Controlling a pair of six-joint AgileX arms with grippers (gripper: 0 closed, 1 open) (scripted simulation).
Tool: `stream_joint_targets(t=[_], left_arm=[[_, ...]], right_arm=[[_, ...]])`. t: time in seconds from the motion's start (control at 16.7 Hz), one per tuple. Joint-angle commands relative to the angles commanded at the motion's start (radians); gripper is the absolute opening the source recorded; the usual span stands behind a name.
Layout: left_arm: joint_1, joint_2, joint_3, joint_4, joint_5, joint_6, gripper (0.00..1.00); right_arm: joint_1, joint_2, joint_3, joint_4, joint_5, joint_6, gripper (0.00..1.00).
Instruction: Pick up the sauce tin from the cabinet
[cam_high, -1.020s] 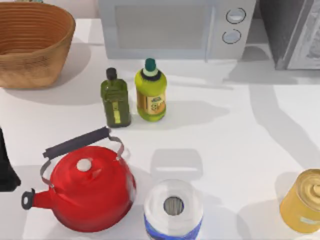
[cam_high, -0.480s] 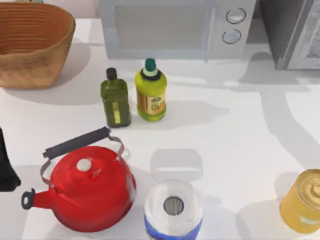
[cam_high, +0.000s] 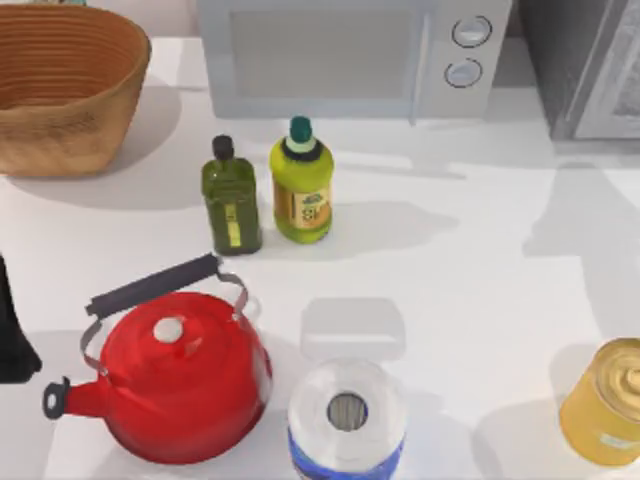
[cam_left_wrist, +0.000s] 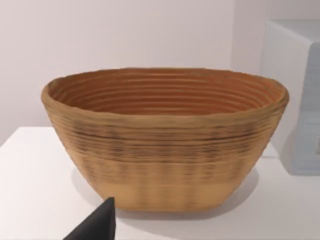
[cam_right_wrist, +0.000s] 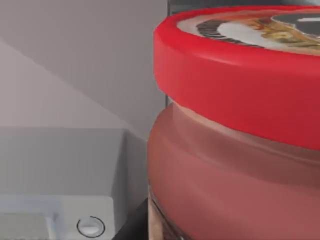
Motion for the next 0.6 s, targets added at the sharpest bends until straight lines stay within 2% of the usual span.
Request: stream_joint_targets(t=[0.36,0.6], left_arm=[[0.000,0.000,0.000,0.000,0.000,0.000,1.00],[0.000,0.000,0.000,0.000,0.000,0.000,1.00]], right_arm=[[-0.191,-0.401,-0.673,0.229,-0.195,-0.010,0.00],[-0.291,-0.611,-0.952,0.350,-0.295,-0.014,0.00]])
